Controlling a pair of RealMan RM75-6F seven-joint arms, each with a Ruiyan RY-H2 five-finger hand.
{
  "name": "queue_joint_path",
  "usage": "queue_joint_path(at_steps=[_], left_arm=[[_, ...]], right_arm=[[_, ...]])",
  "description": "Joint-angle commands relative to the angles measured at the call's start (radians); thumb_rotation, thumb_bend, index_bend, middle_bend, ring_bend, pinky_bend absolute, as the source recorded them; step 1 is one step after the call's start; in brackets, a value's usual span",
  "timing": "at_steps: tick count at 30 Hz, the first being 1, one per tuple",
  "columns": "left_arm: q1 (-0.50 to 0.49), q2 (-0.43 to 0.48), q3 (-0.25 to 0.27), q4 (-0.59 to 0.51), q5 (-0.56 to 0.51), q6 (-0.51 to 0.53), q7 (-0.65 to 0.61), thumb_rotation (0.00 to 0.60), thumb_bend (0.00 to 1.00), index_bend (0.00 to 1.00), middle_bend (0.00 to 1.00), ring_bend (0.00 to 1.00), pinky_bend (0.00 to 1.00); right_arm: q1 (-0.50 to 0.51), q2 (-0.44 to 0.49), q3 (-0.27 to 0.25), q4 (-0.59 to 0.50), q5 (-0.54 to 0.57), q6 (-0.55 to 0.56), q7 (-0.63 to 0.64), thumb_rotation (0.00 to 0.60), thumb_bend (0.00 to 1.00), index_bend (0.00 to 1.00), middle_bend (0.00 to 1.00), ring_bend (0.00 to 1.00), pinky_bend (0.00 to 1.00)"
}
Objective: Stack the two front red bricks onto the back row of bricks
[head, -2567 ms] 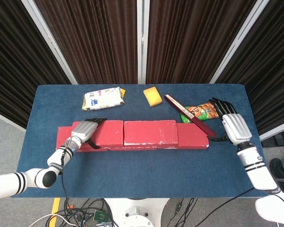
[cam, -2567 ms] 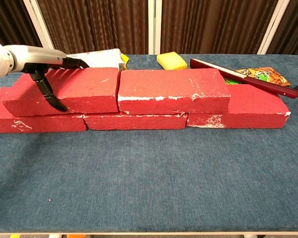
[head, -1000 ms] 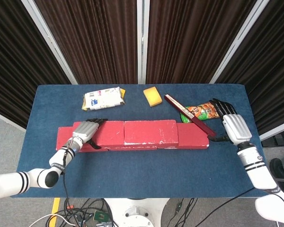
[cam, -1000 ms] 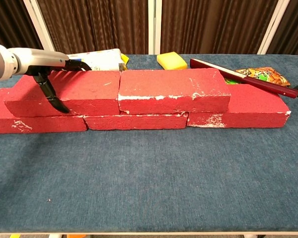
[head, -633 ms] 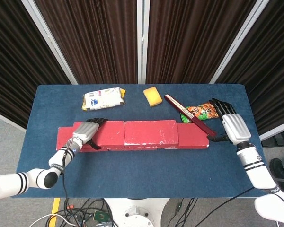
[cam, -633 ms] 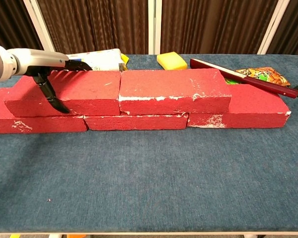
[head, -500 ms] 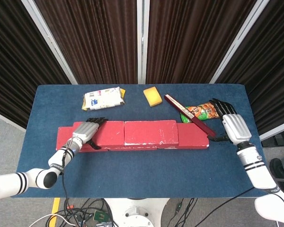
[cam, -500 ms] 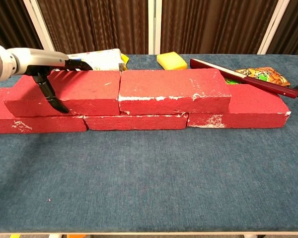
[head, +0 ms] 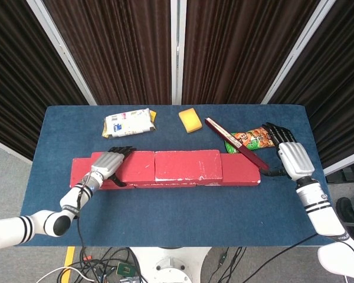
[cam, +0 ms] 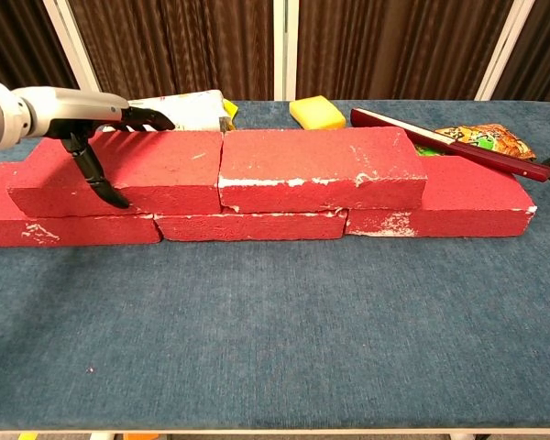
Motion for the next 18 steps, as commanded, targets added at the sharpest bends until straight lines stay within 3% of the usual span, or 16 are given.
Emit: queue_joint_path(at_steps=[1,6,13,18], left_arm=[[0.007,0.002,-0.002,-0.004,0.011,0.01,-0.005,0.6,0.02,0.0,0.0,0.0,0.0],[0.024,0.026,-0.006,-0.04,0.041,0.038,-0.014,0.6,0.02,0.0,0.0,0.0,0.0],[0.086,0.108,-0.001,-0.181,0.113,0.137,-0.02,0.6,0.0,0.0,0.0,0.0,0.0],[0.2,0.179,0.014,-0.295,0.235,0.34,-0.027,0.6,0.0,0.0,0.0,0.0,0.0]], right_arm=[[-0.001,0.0,0.0,0.0,-0.001,0.002,0.0,0.6,0.0,0.0,0.0,0.0,0.0],[-0.005,0.004,-0.002,-0.003,-0.002,0.005,0.0,0.6,0.0,0.0,0.0,0.0,0.0],[-0.017,0.018,-0.01,-0.009,-0.006,0.011,-0.003,0.6,0.0,0.0,0.0,0.0,0.0],[-0.058,0.019,-0.039,-0.007,-0.019,0.056,-0.03,0.6,0.0,0.0,0.0,0.0,0.0]])
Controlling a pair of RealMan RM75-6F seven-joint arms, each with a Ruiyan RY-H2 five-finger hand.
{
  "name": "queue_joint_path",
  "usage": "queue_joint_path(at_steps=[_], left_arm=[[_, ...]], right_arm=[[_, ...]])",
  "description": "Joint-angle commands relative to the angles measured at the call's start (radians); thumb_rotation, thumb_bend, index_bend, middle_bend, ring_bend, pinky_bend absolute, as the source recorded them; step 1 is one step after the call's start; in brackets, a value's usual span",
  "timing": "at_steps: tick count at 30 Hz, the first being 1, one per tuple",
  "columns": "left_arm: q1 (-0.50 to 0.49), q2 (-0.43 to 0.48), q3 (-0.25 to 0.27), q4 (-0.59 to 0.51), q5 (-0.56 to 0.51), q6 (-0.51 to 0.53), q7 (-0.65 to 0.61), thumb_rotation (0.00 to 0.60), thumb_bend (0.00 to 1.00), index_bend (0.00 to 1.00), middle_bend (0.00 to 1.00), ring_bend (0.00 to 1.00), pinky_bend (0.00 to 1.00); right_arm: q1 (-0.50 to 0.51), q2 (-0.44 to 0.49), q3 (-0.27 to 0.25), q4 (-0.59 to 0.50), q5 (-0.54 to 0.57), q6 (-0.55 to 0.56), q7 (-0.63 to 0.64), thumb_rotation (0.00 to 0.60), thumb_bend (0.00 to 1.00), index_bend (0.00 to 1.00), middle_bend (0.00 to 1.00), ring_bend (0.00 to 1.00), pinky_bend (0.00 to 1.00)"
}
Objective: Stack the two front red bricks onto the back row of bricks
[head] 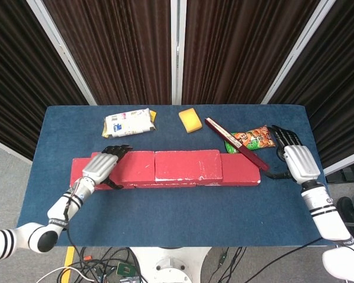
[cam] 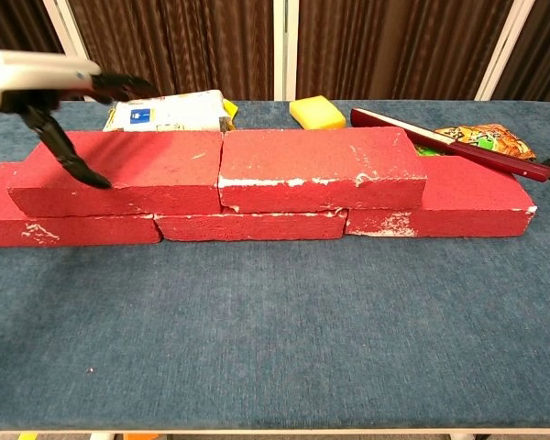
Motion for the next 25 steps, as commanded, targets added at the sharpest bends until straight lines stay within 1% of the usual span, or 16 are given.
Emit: queue_joint_path(at_steps=[1,3,5,7,11,15,19,22,25], left_arm=[[0.119,0.06,0.024,-0.082,0.13,0.205,0.005,0.6,0.0,0.0,0.0,0.0,0.0],[0.187,0.062,0.052,-0.072,0.206,0.327,0.032,0.6,0.0,0.0,0.0,0.0,0.0],[0.241,0.06,0.07,-0.058,0.245,0.413,0.05,0.6,0.0,0.0,0.0,0.0,0.0],[0.295,0.069,0.091,-0.051,0.263,0.476,0.065,0.6,0.0,0.0,0.0,0.0,0.0],[0.385,0.084,0.122,-0.036,0.276,0.561,0.063,0.6,0.0,0.0,0.0,0.0,0.0],[0.489,0.038,0.151,0.05,0.327,0.685,0.071,0.6,0.0,0.0,0.0,0.0,0.0],[0.568,-0.022,0.179,0.133,0.383,0.758,0.052,0.6,0.0,0.0,0.0,0.0,0.0],[0.612,-0.051,0.19,0.168,0.398,0.777,0.026,0.6,0.0,0.0,0.0,0.0,0.0],[0.645,-0.067,0.192,0.198,0.411,0.787,-0.006,0.6,0.0,0.0,0.0,0.0,0.0]], right_arm=[[-0.036,-0.005,-0.026,0.005,-0.016,0.048,-0.039,0.6,0.0,0.0,0.0,0.0,0.0],[-0.069,-0.018,-0.048,0.012,-0.031,0.102,-0.099,0.6,0.0,0.0,0.0,0.0,0.0],[-0.1,-0.029,-0.065,0.014,-0.042,0.15,-0.135,0.6,0.0,0.0,0.0,0.0,0.0],[-0.135,-0.038,-0.087,0.015,-0.058,0.195,-0.157,0.6,0.0,0.0,0.0,0.0,0.0],[-0.197,-0.054,-0.133,0.034,-0.079,0.251,-0.192,0.6,0.0,0.0,0.0,0.0,0.0],[-0.27,-0.104,-0.182,0.09,-0.106,0.316,-0.2,0.6,0.0,0.0,0.0,0.0,0.0],[-0.329,-0.145,-0.212,0.145,-0.128,0.37,-0.202,0.6,0.0,0.0,0.0,0.0,0.0],[-0.361,-0.159,-0.224,0.162,-0.141,0.399,-0.196,0.6,0.0,0.0,0.0,0.0,0.0],[-0.376,-0.159,-0.224,0.168,-0.148,0.41,-0.19,0.6,0.0,0.0,0.0,0.0,0.0]])
